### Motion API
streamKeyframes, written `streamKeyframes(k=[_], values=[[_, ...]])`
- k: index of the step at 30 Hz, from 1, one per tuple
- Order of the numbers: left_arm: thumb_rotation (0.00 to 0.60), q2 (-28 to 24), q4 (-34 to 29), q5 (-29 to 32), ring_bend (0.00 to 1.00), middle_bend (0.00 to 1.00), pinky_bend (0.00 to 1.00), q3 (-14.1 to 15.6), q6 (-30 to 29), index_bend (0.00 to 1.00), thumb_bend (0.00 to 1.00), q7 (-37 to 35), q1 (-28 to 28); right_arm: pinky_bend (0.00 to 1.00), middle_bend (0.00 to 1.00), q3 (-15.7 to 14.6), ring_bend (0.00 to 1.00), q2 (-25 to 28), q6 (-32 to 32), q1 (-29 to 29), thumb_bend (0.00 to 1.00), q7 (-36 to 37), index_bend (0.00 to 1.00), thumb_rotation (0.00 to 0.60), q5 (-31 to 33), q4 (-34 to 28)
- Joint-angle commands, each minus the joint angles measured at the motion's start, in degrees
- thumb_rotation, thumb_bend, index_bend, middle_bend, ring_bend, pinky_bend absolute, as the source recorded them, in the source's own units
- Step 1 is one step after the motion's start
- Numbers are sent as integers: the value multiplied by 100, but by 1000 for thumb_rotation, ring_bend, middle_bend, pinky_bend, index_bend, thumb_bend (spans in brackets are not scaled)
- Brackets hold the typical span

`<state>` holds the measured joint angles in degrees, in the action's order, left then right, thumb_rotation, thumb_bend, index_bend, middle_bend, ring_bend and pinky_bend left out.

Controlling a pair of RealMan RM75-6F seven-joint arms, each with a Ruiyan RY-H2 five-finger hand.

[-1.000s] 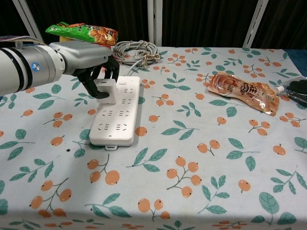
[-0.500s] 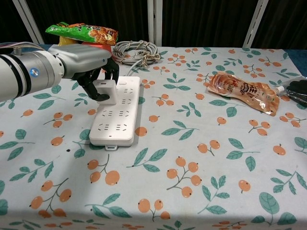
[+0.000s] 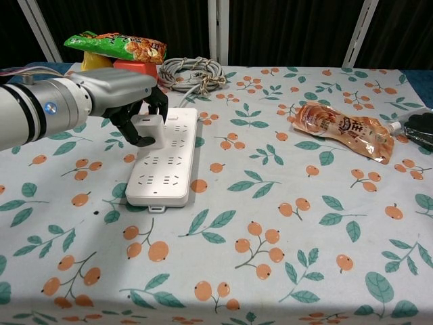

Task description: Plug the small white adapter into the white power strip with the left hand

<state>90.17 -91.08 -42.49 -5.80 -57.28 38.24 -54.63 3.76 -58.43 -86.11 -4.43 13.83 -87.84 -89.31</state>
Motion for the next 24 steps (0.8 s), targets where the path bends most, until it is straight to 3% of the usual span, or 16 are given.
streamKeyframes(k=[1,4,7,9,12,19,24], values=[[600,-14,-14,4,611,812,563,4,2,777,497,26,-1,0,48,1,0,-2,7,0,327,4,0,600,6,3],[600,-104,-157,2,552,722,540,5,13,661,484,49,1,0,49,2,0,-11,21,-4,327,8,0,600,12,14],[600,-191,-278,-9,415,554,489,4,-1,478,436,79,-1,0,49,7,0,-18,22,-11,327,15,0,600,6,21],[600,-222,-332,-22,305,427,417,-11,-26,358,368,63,9,0,49,8,0,-21,28,-16,327,19,0,600,4,22],[600,-254,-378,-60,201,314,284,-29,-93,254,295,25,41,0,49,12,0,-20,33,-20,327,23,0,600,4,19],[600,-403,-589,-326,97,200,168,-14,-334,166,213,-194,242,0,49,15,0,-32,47,-42,327,32,0,600,-20,18],[600,-879,-971,-1235,97,197,136,52,-1402,157,194,-988,995,0,50,-13,0,36,240,-120,327,196,0,600,-20,74]])
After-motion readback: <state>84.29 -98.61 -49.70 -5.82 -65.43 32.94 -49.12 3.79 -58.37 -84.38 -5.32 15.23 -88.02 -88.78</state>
